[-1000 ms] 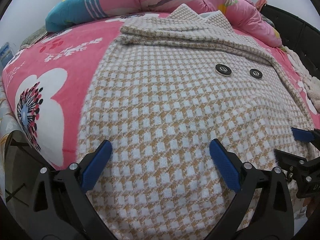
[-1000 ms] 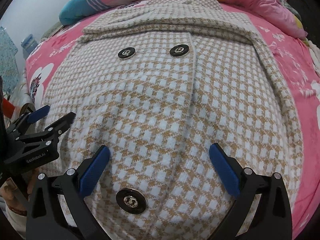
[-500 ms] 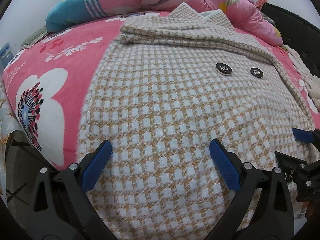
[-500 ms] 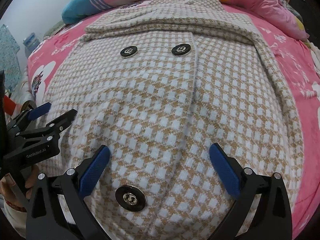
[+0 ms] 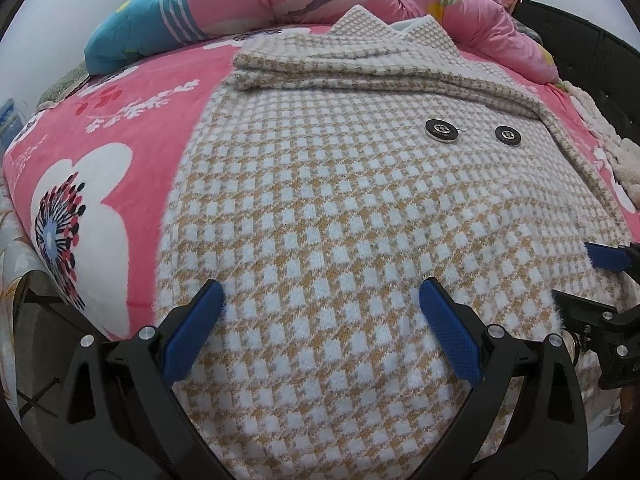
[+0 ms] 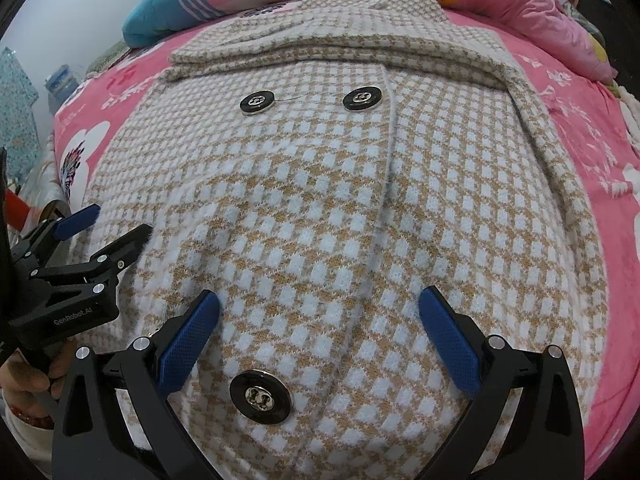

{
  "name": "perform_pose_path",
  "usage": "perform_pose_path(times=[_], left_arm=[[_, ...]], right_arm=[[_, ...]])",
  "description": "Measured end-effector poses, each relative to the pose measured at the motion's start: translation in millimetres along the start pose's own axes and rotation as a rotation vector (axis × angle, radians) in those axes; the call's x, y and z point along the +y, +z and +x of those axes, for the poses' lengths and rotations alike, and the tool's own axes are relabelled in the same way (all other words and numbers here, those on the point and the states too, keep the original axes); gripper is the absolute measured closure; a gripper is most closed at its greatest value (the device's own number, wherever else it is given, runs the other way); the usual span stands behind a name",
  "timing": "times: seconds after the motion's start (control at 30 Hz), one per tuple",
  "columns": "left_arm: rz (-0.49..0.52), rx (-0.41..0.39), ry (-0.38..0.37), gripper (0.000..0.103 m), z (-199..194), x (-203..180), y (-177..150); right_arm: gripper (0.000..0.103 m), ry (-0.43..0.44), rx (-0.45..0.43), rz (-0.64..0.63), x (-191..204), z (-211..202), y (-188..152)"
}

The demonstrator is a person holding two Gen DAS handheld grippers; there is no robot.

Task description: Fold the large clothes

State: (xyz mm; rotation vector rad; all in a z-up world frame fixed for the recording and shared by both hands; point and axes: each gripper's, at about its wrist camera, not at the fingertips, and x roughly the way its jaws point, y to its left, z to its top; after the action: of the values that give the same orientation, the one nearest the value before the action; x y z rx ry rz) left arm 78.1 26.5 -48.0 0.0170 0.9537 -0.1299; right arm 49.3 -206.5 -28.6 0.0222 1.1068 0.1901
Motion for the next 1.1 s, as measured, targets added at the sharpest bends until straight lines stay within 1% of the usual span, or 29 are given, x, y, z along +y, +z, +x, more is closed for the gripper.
perform_pose_path(times=[0.37,0.6,1.1], left_arm=[[0.001,0.0,0.002,0.008,0.0,0.3,0.6],[0.016,0.0,0.026,0.008,0.5,-4.7,-1.1],[0.014,-0.004,0.014,0.008,-1.5,-5.8,-1.6]], right_arm=[[0.006,0.001,0.002,0.0,0.8,0.3,-0.6],[0.006,-0.004,0.004,-0.004,1.5,0.4,-0.7],[0.006,-0.004,0.011,-0.009,1.4,2.6,1.5]])
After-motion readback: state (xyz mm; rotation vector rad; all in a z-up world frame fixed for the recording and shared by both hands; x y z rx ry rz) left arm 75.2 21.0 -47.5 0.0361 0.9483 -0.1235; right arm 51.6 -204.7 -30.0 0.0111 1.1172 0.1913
